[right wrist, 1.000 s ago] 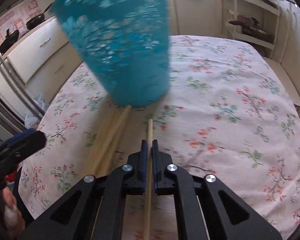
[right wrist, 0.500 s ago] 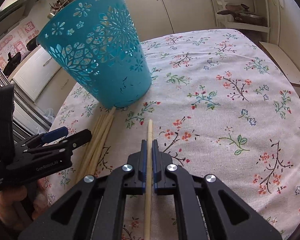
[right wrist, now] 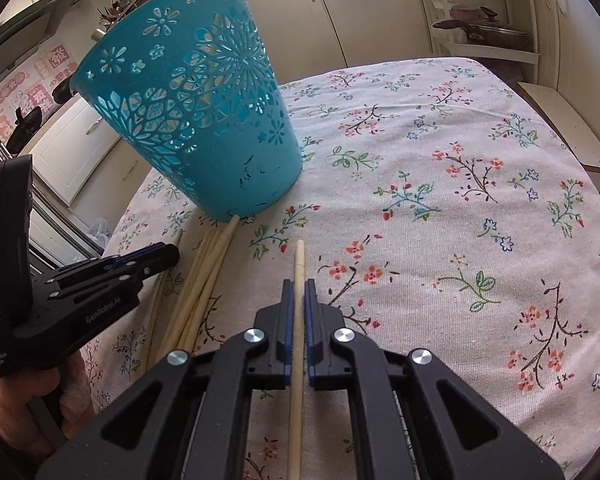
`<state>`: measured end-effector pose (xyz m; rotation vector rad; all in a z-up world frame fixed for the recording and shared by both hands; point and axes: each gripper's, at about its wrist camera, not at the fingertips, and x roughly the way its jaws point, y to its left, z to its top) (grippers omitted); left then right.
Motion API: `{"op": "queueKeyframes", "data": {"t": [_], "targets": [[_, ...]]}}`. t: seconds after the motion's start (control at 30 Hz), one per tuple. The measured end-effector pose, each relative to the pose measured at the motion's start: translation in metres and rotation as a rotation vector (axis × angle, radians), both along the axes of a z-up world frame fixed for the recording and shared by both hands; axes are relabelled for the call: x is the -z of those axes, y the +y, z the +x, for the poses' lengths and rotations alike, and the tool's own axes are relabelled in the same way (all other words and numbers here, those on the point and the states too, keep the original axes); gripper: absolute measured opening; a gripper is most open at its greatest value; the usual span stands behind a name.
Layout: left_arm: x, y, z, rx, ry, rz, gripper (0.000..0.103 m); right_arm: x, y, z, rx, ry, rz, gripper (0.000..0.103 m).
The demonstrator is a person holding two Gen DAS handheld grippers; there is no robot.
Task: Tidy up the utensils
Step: 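Grasp another chopstick with the right tool while the left tool grasps one too, then lift the chopstick with the left tool and release it into the basket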
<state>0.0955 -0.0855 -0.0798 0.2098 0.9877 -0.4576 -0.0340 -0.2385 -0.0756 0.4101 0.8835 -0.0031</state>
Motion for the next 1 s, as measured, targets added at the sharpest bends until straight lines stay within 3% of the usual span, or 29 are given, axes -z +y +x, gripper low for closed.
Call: {"op": "queueKeyframes", "data": {"t": [0.2,0.3,0.4,0.6,0.73,0.87,1.0], "targets": [[-0.015,0.034,0.003,0.014,0.125,-0.140,0.004,0.000,-0.001,0.000,0.001,-0.004,0.004,0.006],[-0.040,0.057,-0.001,0.013,0.153,-0.240,0.004,0.000,-0.001,0.000,0.001,-0.004,0.003,0.006],[-0.081,0.079,-0.006,0.026,0.124,-0.334,0.004,0.000,-0.001,-0.001,0.001,-0.005,0.004,0.006],[-0.181,0.083,-0.014,0.076,-0.054,-0.481,0.004,0.000,-0.001,-0.001,0.001,-0.005,0.004,0.006],[-0.230,0.057,-0.010,0.085,-0.247,-0.562,0.004,0.000,-0.001,-0.001,0.001,-0.005,0.003,0.006],[-0.259,0.023,0.003,0.062,-0.447,-0.595,0.004,0.000,-0.001,-0.001,0.002,-0.007,0.007,0.006],[-0.268,-0.008,0.018,0.038,-0.584,-0.577,0.004,0.000,-0.002,-0.001,0.000,-0.010,0.014,0.006]]}}
